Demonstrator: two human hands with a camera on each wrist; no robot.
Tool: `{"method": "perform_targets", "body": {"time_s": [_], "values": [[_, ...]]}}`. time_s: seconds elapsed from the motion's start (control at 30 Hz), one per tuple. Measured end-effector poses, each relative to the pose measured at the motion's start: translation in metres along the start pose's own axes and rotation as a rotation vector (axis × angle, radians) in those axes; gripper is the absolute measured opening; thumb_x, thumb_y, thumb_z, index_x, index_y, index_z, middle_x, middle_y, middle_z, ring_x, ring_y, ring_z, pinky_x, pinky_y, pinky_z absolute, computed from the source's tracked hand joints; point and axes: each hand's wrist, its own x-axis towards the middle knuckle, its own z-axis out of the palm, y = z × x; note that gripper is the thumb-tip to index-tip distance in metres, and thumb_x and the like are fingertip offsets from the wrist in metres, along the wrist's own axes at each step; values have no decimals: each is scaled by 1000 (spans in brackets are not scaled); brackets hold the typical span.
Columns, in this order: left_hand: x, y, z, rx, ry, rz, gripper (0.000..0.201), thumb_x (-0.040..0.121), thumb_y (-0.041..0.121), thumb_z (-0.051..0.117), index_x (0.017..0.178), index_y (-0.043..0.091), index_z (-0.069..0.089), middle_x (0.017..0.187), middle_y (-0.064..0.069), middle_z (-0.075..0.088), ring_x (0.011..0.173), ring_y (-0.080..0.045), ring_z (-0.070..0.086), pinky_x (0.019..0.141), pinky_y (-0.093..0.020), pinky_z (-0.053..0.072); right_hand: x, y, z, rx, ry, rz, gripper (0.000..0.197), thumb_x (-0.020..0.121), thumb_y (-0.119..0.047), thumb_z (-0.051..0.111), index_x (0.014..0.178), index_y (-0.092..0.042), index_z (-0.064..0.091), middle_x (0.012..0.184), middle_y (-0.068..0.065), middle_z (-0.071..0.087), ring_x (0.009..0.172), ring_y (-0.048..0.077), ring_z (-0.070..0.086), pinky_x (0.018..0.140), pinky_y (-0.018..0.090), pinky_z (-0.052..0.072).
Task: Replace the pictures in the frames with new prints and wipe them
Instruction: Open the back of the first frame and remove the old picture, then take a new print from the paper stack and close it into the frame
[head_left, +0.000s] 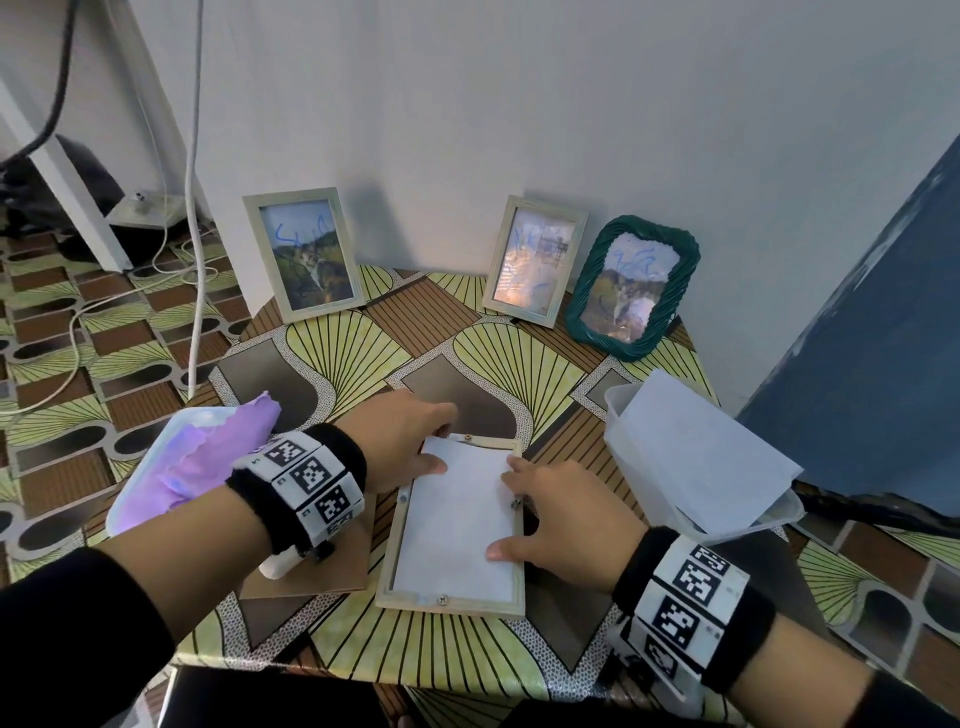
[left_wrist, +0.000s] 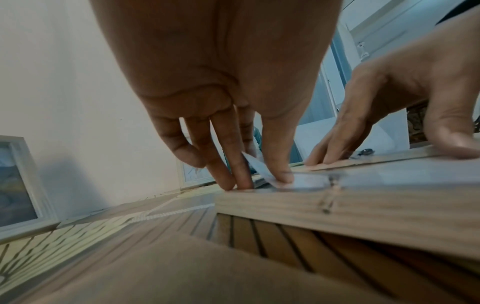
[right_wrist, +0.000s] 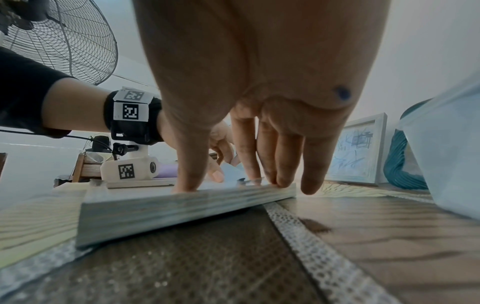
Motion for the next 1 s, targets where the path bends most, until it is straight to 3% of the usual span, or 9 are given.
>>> {"method": "perform_targets", "body": {"time_s": [0.1, 0.17, 0.27, 0.37, 0.53, 0.7, 0.77, 0.87, 1.0], "values": [[1, -2, -1, -31, 0, -18, 31, 85, 45, 70, 96, 31, 44, 71, 14, 47, 64, -1, 41, 54, -22, 30, 0, 2, 2, 4, 0, -3, 64, 78, -60, 68, 123, -14, 60, 153, 3, 40, 117, 23, 55, 94, 37, 48], [-1, -3, -1, -58, 7, -30, 32, 83, 46, 71, 94, 31, 44, 71, 14, 50, 65, -1, 44, 54, -21, 31, 0, 4, 3, 34, 12, -9, 63, 78, -60, 68, 120, -13, 62, 143, 5, 49, 113, 23, 57, 93, 39, 49], [-4, -6, -2, -198, 11, -57, 31, 80, 42, 74, 94, 31, 48, 85, 11, 64, 73, -3, 54, 59, -21, 39, 0, 6, 4, 110, 58, -7, 60, 82, -61, 64, 121, -15, 63, 138, 2, 55, 112, 20, 58, 95, 40, 49], [-9, -6, -8, -314, 35, -79, 29, 79, 40, 76, 89, 36, 48, 86, 11, 65, 78, -4, 59, 68, -26, 51, -1, 7, 2, 218, 143, -13, 51, 88, -56, 59, 119, -15, 63, 123, 0, 64, 103, 15, 61, 92, 38, 51], [-19, -3, -22, -347, 127, -83, 28, 81, 42, 75, 93, 37, 49, 70, 10, 59, 65, -5, 56, 65, -35, 54, -10, 9, -12, 324, 393, -10, 43, 90, -47, 61, 127, -23, 65, 110, -11, 71, 96, -2, 63, 84, 16, 51], [-32, -3, -30, -443, 266, -90, 23, 82, 36, 75, 95, 38, 57, 73, 13, 59, 65, -3, 57, 63, -25, 50, -38, 21, -36, 230, 636, 7, 37, 89, -46, 57, 119, -28, 68, 103, -17, 70, 92, -1, 63, 83, 31, 55], [-36, -3, -34, -514, 341, -86, 22, 83, 33, 76, 96, 38, 59, 76, 12, 60, 65, -3, 57, 61, -21, 47, -52, 33, -39, 116, 598, 58, 40, 91, -47, 56, 128, -32, 60, 111, -18, 66, 96, 2, 61, 83, 30, 53], [-38, -3, -40, -644, 420, -113, 22, 85, 28, 74, 99, 39, 62, 86, 11, 61, 61, -8, 61, 57, -22, 53, -69, 50, -35, -63, 409, 186, 58, 92, -55, 48, 145, -37, 33, 121, -14, 54, 103, 8, 55, 78, 25, 47], [-43, 3, -38, -756, 523, -145, 23, 85, 25, 74, 99, 40, 63, 87, 9, 61, 60, -11, 64, 51, -23, 55, -79, 64, -19, -68, 186, 285, 70, 97, -53, 41, 154, -26, 9, 126, -6, 51, 108, 14, 55, 82, 30, 48]]}}
